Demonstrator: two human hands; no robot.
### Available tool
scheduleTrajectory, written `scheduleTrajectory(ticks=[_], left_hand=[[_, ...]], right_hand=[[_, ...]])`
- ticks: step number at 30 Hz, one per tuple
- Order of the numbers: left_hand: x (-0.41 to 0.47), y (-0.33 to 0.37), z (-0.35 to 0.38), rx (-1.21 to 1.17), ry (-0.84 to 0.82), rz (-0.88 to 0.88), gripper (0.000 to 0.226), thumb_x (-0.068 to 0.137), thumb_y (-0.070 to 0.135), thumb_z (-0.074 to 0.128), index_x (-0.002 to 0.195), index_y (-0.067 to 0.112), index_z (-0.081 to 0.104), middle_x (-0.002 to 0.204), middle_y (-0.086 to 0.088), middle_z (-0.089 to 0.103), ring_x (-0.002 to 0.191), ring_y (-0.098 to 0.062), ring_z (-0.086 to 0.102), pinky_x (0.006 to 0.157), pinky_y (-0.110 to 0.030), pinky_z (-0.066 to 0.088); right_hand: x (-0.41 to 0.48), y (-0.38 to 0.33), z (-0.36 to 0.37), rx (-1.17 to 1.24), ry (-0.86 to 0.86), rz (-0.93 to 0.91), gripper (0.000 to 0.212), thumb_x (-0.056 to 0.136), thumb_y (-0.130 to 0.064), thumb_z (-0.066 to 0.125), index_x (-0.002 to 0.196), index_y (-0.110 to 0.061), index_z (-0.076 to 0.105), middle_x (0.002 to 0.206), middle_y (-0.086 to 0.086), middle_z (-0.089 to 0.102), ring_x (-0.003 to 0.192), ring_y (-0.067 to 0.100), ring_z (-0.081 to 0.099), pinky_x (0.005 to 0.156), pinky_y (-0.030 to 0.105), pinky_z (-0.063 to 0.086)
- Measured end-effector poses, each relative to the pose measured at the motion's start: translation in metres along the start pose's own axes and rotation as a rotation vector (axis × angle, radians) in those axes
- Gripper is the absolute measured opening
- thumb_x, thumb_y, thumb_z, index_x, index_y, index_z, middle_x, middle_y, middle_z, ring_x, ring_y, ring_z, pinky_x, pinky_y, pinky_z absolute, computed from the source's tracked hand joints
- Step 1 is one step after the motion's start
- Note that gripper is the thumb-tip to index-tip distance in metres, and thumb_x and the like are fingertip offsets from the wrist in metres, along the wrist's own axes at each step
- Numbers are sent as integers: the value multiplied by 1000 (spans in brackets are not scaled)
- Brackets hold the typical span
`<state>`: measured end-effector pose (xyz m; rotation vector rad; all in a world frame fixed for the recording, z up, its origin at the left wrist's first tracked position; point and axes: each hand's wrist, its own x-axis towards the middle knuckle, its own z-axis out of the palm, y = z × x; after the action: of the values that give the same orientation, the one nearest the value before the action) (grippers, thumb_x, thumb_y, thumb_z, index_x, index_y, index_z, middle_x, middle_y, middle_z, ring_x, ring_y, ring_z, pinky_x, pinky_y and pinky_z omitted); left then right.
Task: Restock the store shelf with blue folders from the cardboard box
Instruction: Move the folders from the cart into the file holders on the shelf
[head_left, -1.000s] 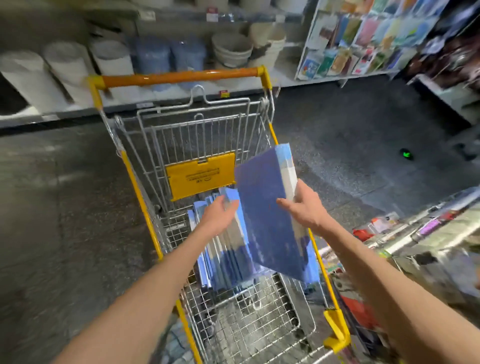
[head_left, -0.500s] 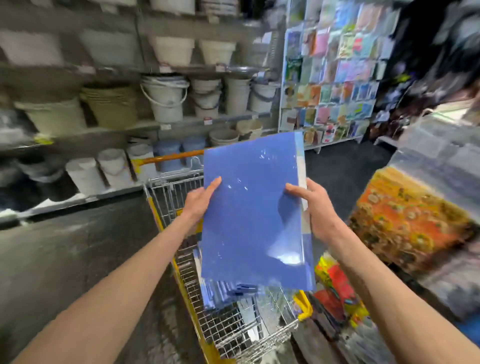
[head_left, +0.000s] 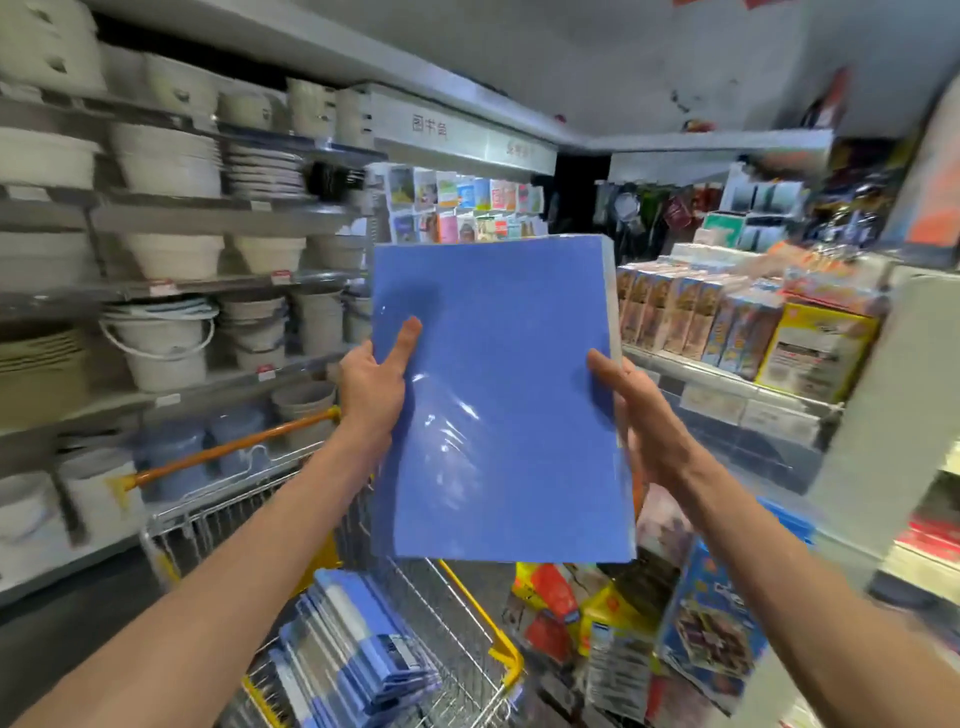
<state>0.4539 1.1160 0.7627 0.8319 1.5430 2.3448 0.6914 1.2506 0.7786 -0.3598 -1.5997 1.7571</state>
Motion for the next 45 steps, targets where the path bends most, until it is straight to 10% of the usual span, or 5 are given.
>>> scheduleTrajectory(ticks=[4, 14, 27, 34, 45], left_hand=[[-19, 29, 52, -26, -77, 64, 56, 76, 64, 78, 101, 14, 74, 102, 2, 76, 93, -17, 72, 92, -47, 58], [-108, 88, 222, -171, -365, 106, 25, 91, 44, 73, 95, 20, 75, 94, 4, 77, 87, -10, 73, 78, -37, 62], [-233, 147, 488, -122, -565, 396, 26, 95, 42, 64, 113, 24, 60, 113, 6, 70, 98, -11, 68, 90, -33, 55], [-248, 158, 591, 182, -686, 474, 55, 91, 45, 66, 141, 25, 55, 115, 3, 71, 108, -17, 67, 98, -36, 52], [-213, 157, 695, 438, -656, 827, 43, 96, 42, 58, 137, 27, 58, 127, -4, 70, 113, -25, 65, 97, -40, 50]], right_hand=[[-49, -40, -21, -119, 111, -27, 43, 84, -26, 75, 120, -5, 66, 97, 12, 73, 80, 29, 69, 65, 34, 57], [-166, -167, -120, -318, 436, -306, 37, 87, -24, 74, 122, -11, 68, 117, 17, 72, 110, 39, 67, 96, 57, 53], [-301, -319, -291, -430, 739, -553, 35, 86, -16, 77, 119, -10, 67, 108, 13, 75, 96, 33, 73, 81, 45, 60], [-299, -380, -367, -508, 928, -710, 25, 80, -16, 83, 102, -12, 71, 93, 6, 77, 82, 20, 72, 76, 41, 61], [-224, -446, -421, -872, 1273, -949, 19, 81, -19, 79, 81, -9, 63, 64, -8, 61, 55, 2, 60, 55, 24, 47]])
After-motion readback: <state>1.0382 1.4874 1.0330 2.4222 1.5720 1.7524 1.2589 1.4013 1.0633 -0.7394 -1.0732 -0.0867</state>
